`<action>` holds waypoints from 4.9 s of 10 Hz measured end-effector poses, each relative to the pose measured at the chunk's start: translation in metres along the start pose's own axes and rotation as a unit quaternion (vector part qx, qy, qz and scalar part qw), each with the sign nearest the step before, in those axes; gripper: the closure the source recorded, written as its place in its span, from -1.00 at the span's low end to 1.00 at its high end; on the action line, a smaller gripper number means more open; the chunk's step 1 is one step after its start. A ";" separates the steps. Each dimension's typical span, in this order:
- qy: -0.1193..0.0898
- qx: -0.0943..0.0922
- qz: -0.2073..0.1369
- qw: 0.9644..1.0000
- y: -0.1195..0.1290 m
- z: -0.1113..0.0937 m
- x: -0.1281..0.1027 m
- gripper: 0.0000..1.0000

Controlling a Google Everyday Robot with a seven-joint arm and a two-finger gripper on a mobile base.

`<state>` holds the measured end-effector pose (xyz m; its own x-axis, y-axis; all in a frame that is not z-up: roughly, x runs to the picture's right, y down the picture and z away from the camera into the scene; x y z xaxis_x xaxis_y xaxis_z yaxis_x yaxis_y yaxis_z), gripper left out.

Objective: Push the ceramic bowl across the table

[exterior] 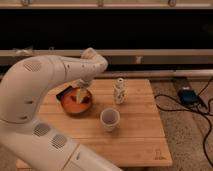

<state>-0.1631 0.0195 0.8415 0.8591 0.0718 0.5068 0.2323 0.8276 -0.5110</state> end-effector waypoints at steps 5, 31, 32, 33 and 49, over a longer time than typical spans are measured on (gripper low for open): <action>0.007 -0.012 -0.009 1.000 0.000 0.006 0.001 -0.60; 0.076 -0.181 -0.040 0.980 0.124 0.094 0.016 1.00; 0.070 -0.191 -0.041 0.978 0.136 0.094 0.013 1.00; 0.066 -0.200 -0.041 0.977 0.147 0.094 0.013 1.00; -0.014 -0.195 -0.042 0.980 0.234 0.006 0.021 1.00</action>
<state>-0.0933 0.2177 0.7367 0.8184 0.0318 0.5738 0.4623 0.5567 -0.6902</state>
